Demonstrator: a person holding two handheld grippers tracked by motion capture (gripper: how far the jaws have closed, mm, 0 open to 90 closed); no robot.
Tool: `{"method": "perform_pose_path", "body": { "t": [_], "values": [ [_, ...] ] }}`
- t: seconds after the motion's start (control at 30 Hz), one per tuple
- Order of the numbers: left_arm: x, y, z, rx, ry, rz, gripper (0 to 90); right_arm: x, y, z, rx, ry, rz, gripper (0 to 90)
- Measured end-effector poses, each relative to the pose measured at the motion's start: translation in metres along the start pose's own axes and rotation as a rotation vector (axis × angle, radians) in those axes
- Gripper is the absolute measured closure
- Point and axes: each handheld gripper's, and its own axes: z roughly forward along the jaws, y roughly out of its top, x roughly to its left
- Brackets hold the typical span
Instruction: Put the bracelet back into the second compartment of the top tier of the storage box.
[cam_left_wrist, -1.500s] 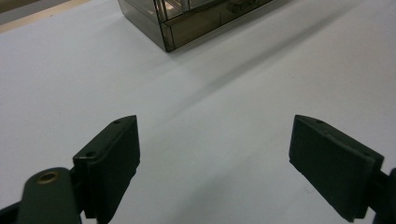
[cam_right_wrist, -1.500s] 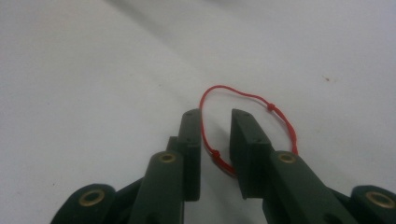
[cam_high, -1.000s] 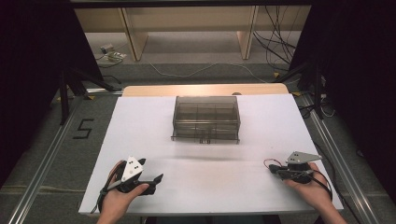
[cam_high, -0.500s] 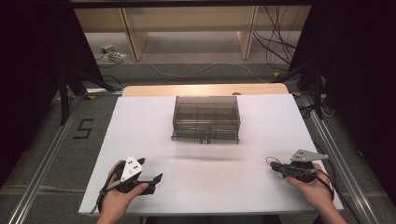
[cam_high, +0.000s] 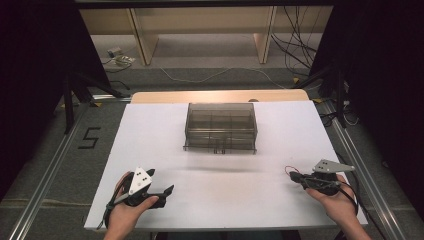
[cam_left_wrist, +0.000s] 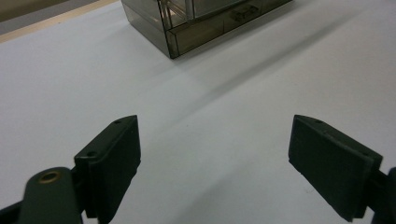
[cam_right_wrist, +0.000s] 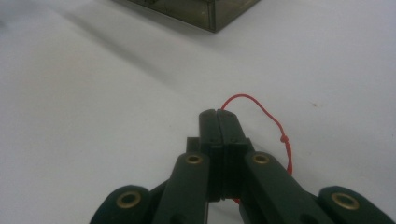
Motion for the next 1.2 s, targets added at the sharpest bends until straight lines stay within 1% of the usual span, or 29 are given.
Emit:
{"method": "perform_pose_path", "body": {
  "t": [0.13, 0.23, 0.43, 0.5, 0.57, 0.63, 0.83, 0.87, 1.2],
  "values": [
    [0.000, 0.000, 0.000, 0.001, -0.001, 0.003, 16.8, 0.000, 0.001, 0.000, -0.012, -0.003, -0.007, 90.0],
    [0.000, 0.000, 0.000, 0.000, -0.001, 0.001, 16.8, 0.001, 0.002, -0.001, -0.015, -0.006, -0.003, 90.0],
    [-0.001, 0.000, 0.001, -0.001, -0.001, 0.002, 16.8, 0.004, 0.005, -0.004, -0.043, -0.007, -0.007, 90.0],
    [-0.001, 0.000, 0.001, 0.000, -0.002, 0.003, 16.8, 0.005, 0.006, -0.004, -0.043, -0.008, -0.008, 90.0],
    [-0.001, 0.000, 0.001, -0.002, 0.000, 0.001, 16.3, 0.005, 0.007, -0.004, -0.060, -0.011, -0.014, 90.0],
    [0.000, 0.000, 0.000, -0.006, 0.001, -0.002, 16.3, 0.006, 0.008, -0.004, -0.066, -0.013, -0.014, 90.0],
    [0.000, 0.000, 0.000, -0.007, 0.005, -0.002, 16.2, 0.008, 0.010, -0.003, -0.071, -0.010, -0.016, 90.0],
    [0.000, 0.000, 0.000, -0.007, 0.006, -0.002, 16.2, 0.009, 0.012, -0.003, -0.079, -0.010, -0.024, 90.0],
    [-0.001, 0.000, 0.000, -0.008, 0.004, -0.001, 16.2, 0.012, 0.016, -0.002, -0.090, -0.007, -0.025, 90.0]
  ]
}}
